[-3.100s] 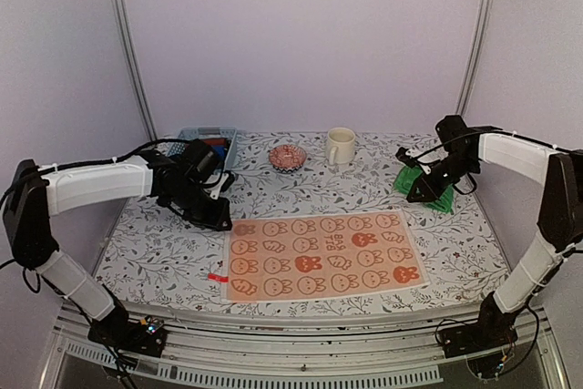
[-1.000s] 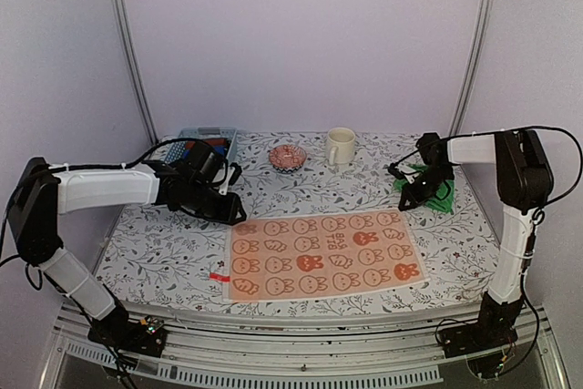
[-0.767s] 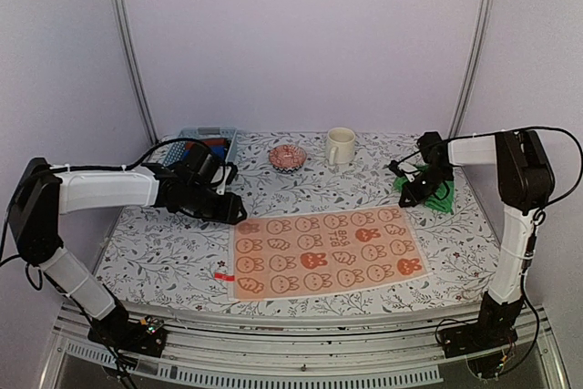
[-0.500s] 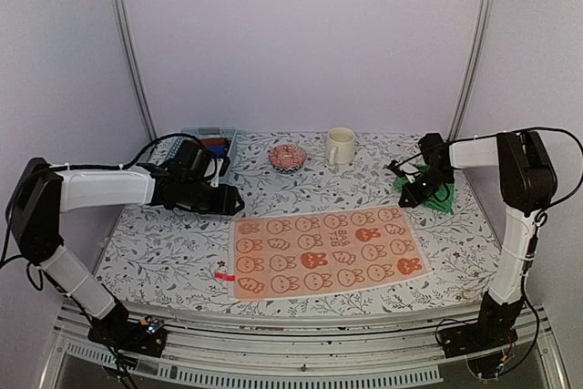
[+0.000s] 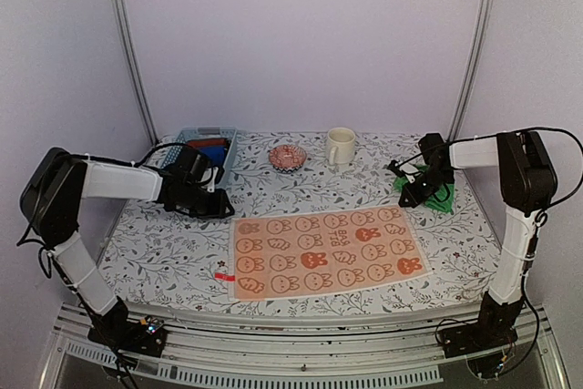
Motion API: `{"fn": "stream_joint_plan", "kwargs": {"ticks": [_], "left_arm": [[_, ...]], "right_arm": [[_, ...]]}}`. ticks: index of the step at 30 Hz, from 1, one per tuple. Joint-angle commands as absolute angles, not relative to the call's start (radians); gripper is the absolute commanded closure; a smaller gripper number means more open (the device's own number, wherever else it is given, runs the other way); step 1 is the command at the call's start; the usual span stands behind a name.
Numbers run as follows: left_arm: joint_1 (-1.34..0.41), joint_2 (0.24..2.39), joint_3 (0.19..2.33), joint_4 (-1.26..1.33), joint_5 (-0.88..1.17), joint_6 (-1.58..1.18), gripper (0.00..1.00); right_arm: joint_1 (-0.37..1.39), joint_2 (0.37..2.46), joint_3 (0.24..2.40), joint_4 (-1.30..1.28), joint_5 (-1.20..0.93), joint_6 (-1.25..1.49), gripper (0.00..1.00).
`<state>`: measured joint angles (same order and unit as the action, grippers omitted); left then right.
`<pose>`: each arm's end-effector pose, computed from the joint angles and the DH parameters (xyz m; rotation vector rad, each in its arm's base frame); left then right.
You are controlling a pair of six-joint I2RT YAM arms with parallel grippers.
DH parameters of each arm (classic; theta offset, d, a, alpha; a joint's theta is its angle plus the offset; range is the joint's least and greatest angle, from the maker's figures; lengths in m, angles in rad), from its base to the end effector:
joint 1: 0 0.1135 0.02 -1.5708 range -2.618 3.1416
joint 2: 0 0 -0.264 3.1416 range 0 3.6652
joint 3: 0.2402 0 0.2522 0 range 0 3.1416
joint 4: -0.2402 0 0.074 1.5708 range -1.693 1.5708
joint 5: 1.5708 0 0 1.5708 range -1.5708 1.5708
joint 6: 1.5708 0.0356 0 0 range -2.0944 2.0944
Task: Roll the towels
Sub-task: Pick up the towel from the center of the board.
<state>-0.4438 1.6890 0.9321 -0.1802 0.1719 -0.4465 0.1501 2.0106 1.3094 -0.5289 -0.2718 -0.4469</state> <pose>0.2999 -0.1493 0.1632 0.0695 2.5843 -0.5658 0.3886 0.0684 0.1381 -0.8707 2.6098 0.3020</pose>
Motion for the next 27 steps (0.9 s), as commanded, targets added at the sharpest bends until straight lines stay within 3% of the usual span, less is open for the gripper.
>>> {"fn": "stream_joint_plan", "kwargs": {"ticks": [1,7,19,27], "left_arm": [[-0.453,1.736,0.972,-0.234,0.121,-0.449,0.70],[-0.507,1.820,1.072,-0.353,-0.034,-0.424,0.65],[-0.523,1.882,1.113,-0.372,-0.024,-0.416,0.66],[-0.550,1.911,1.116,-0.373,-0.025,-0.396,0.75]], "right_arm": [[0.146,2.012,1.294,-0.534,-0.277,-0.459,0.96],[0.146,2.017,1.298,-0.539,-0.285,-0.457,0.96],[0.147,2.011,1.293,-0.540,-0.292,-0.459,0.96],[0.146,2.013,1.294,-0.546,-0.299,-0.457,0.95]]}}
